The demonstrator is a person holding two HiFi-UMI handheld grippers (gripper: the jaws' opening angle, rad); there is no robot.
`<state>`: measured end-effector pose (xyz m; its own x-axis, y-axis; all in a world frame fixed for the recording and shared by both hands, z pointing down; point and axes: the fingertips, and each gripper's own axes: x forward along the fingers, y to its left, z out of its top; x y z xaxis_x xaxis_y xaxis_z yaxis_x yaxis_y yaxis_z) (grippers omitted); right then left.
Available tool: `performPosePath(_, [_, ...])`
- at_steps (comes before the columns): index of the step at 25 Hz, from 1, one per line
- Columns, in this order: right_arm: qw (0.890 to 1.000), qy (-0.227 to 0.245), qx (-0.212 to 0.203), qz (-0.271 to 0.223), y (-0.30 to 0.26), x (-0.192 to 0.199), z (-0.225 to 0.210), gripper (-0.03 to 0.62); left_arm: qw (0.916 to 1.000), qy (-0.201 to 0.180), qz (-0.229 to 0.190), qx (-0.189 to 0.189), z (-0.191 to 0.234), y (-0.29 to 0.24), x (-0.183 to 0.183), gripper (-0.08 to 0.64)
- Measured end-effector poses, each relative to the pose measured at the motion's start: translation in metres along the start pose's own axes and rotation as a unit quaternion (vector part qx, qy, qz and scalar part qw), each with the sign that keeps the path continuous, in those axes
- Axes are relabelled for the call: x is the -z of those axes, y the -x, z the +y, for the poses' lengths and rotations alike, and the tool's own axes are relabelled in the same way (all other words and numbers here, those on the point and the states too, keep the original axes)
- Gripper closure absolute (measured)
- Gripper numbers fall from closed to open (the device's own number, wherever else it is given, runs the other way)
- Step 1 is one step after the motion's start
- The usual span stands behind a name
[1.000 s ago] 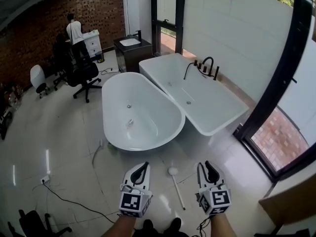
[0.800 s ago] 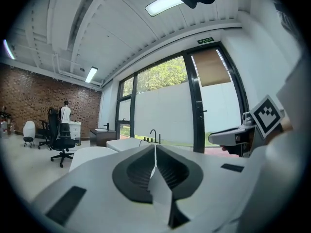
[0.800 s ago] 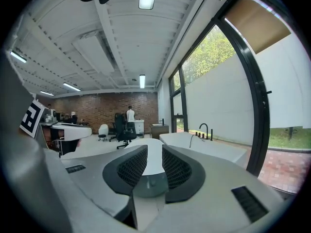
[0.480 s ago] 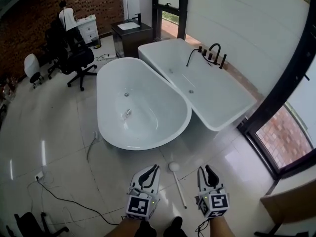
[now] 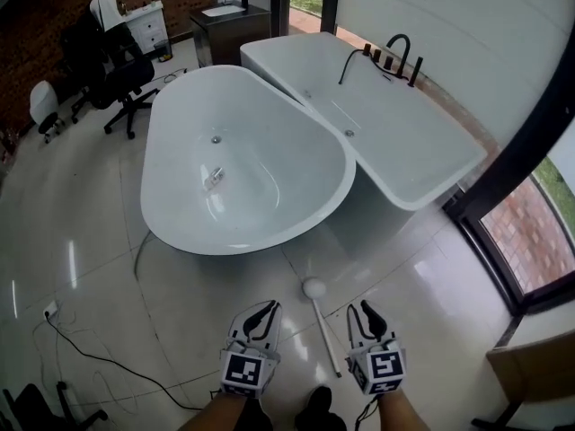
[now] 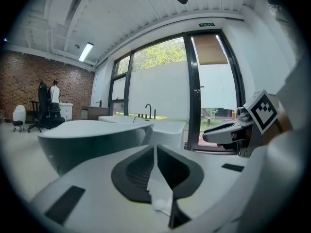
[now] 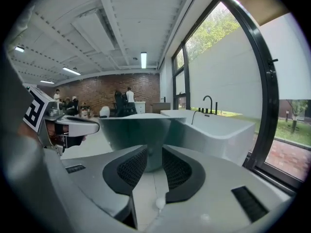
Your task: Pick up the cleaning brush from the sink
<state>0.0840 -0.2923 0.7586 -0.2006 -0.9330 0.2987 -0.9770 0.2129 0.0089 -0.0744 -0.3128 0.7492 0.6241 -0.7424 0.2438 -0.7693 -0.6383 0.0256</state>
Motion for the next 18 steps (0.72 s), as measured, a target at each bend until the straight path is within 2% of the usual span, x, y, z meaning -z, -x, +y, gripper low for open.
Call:
performPosePath(3, [1.0, -0.002, -0.003, 0.021, -0.053, 0.104, -0.012, 0.512, 0.9995, 0.005, 0.03, -0.012, 0.014, -0.051, 0.118, 0.535])
performPosePath(7, [0.998, -0.007, -0.012, 0.06, -0.115, 0.232, -0.019, 0.488, 0.9967, 0.05, 0.058, -0.028, 0.032, -0.106, 0.255, 0.535])
performPosePath(9, [0.997, -0.008, -0.013, 0.07, -0.141, 0.287, -0.024, 0.488, 0.9954, 0.067, 0.056, -0.039, 0.041, -0.129, 0.302, 0.535])
performPosePath(14, [0.996, -0.005, -0.013, 0.093, -0.2, 0.41, -0.035, 0.488, 0.994, 0.078, 0.058, -0.05, 0.057, -0.177, 0.414, 0.514])
performPosePath(18, [0.992, 0.003, -0.017, 0.128, -0.236, 0.517, -0.044, 0.488, 0.9911, 0.086, 0.082, -0.061, 0.058, -0.206, 0.512, 0.512])
